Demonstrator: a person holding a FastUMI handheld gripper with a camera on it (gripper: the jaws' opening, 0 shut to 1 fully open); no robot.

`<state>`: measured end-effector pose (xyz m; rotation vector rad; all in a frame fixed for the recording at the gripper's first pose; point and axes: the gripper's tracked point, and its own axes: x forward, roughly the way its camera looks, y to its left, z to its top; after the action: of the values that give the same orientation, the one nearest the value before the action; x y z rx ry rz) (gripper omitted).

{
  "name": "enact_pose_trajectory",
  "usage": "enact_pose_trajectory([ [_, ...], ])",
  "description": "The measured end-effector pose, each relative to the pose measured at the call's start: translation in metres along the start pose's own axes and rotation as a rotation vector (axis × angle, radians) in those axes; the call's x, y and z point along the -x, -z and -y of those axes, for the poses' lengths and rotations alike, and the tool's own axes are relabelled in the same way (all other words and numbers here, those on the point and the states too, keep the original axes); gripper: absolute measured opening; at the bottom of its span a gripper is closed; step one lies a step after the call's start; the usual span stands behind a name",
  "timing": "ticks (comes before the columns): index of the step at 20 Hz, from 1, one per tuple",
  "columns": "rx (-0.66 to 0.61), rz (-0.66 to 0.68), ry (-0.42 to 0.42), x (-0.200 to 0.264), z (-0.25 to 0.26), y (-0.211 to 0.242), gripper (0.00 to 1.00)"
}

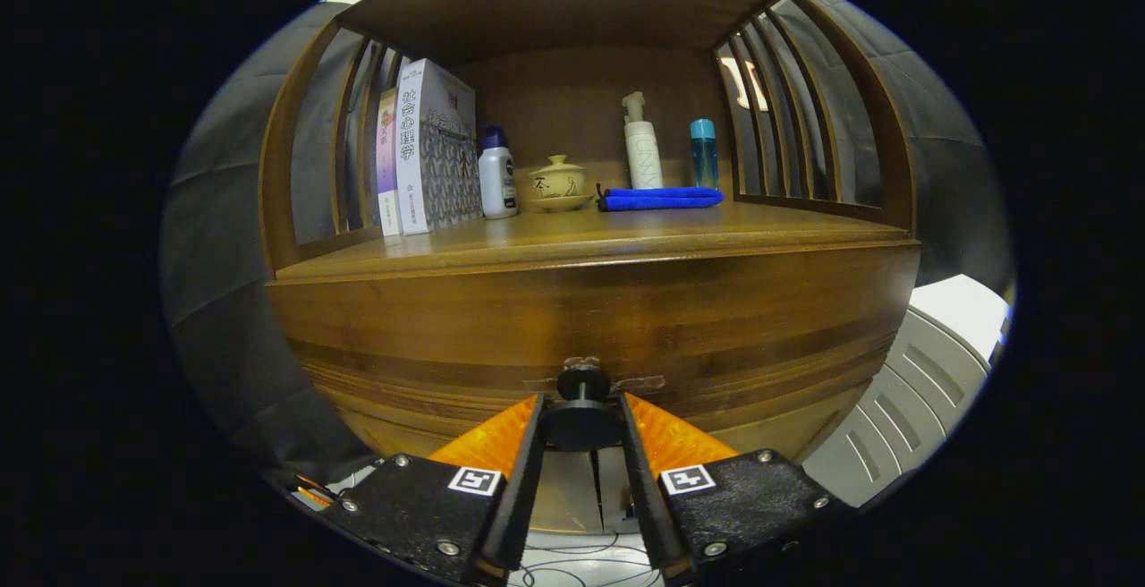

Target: Pull open the drawer, take out the items inside it, and place them on the countertop above the cabinet.

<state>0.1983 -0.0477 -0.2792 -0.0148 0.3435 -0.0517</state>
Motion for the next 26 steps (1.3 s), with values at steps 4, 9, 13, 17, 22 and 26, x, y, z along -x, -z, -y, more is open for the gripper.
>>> enact_pose_trajectory([
  [4,0.019,0.023,0.027,0.001,0.002,0.001,0.42],
  [9,-0.013,0.008,0.021,0.001,0.001,0.004,0.33],
  [13,0.007,-0.002,0.017,0.012,0.003,0.008,0.33],
  [17,-0.001,-0.010,0.015,0.037,0.007,0.016,0.33],
  [22,-0.007,-0.026,0.010,0.071,0.007,0.027,0.33],
  [26,-0.017,-0.024,-0.009,0.097,0.007,0.033,0.33],
])
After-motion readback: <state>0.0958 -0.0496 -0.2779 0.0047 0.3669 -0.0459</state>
